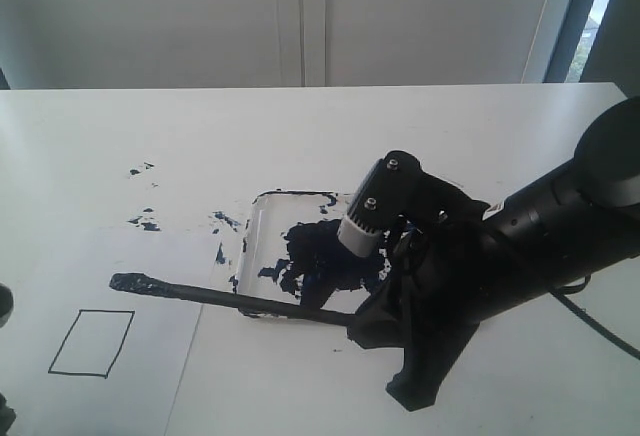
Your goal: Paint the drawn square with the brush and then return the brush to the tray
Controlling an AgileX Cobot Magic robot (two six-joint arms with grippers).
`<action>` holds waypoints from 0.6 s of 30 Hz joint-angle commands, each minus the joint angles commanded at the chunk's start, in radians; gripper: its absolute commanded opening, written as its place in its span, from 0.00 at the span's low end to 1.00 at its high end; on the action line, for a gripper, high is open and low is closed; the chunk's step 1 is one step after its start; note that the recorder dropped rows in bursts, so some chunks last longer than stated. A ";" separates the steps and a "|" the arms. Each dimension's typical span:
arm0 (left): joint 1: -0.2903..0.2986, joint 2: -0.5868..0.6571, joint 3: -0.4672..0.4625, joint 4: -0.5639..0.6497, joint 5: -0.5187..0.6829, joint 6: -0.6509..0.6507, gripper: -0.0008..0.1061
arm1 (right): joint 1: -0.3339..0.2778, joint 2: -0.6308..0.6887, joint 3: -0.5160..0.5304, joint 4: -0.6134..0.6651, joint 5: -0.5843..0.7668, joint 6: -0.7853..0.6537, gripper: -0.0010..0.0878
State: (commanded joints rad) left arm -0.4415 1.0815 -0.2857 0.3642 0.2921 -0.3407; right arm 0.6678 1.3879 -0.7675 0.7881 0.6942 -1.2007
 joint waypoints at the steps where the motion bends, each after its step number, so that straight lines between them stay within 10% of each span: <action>1: 0.000 0.011 0.006 0.000 -0.013 0.000 0.54 | 0.000 0.000 0.000 0.000 0.001 0.000 0.01; 18: 0.000 0.134 0.006 -0.002 -0.101 -0.117 0.56 | 0.000 0.000 0.000 0.000 0.003 0.000 0.01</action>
State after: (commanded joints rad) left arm -0.4415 1.2156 -0.2799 0.3625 0.1910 -0.4578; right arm 0.6678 1.3879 -0.7675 0.7881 0.6967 -1.2007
